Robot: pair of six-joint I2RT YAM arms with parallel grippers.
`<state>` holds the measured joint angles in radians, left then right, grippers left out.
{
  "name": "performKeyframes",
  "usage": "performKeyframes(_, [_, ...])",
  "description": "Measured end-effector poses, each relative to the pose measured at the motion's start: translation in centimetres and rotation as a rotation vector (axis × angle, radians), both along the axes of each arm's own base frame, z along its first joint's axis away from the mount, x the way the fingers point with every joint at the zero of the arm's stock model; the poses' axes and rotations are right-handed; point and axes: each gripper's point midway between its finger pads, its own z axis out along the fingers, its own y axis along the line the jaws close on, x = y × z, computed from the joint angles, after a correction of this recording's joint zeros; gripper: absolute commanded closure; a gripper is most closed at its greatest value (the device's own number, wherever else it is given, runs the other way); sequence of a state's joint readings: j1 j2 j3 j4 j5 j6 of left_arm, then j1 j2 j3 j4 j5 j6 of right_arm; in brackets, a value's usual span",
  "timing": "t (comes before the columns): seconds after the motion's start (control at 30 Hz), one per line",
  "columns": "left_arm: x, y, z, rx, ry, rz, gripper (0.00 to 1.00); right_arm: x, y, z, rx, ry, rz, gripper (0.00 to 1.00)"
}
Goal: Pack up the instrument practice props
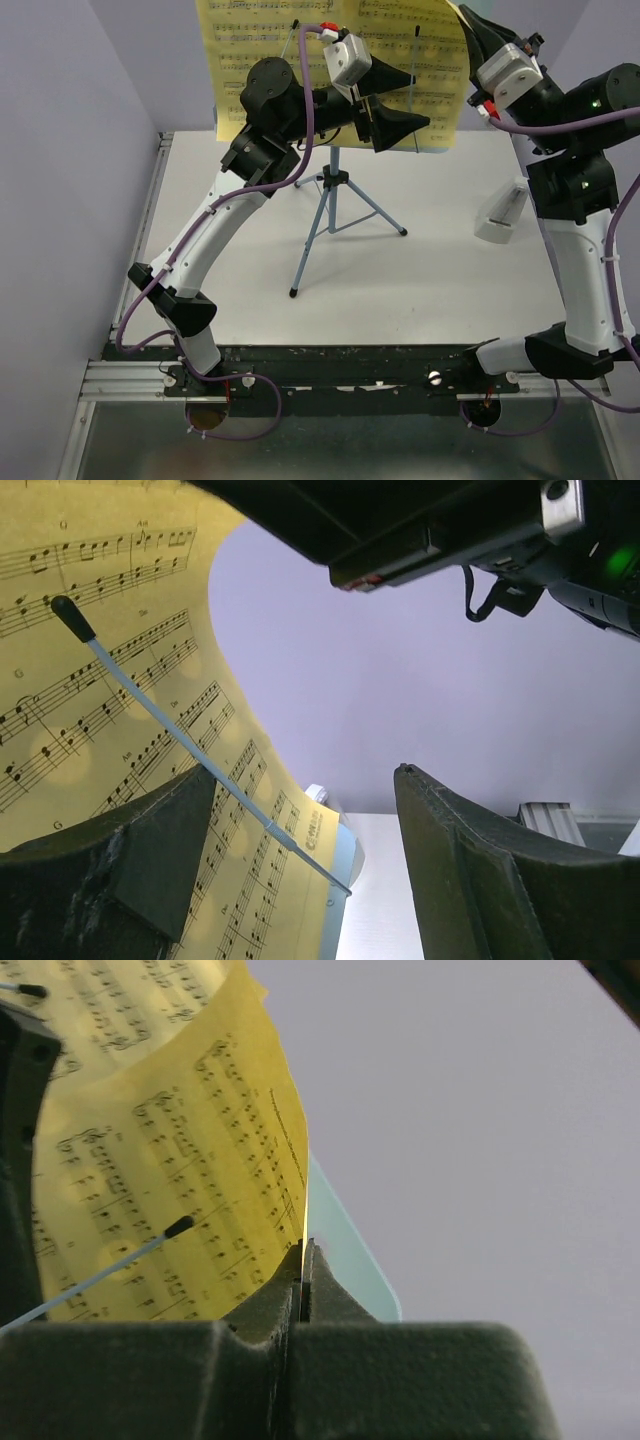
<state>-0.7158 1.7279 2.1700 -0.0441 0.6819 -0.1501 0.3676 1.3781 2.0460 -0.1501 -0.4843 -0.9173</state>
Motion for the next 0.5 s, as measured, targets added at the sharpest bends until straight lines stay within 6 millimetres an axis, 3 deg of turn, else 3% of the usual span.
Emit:
performKeyframes(0.23, [0.0,0.0,0.0,0.000,-0.004,0.001,0.19,-0.1,-1.5,3.7,0.048,-0.117,-0.084,1.00])
performKeyframes(0.5, [0.1,0.0,0.0,0.001,-0.013,0.004,0.18,-2.5,-3.1,7.8,0.087,-0.262,-0.135,1.00])
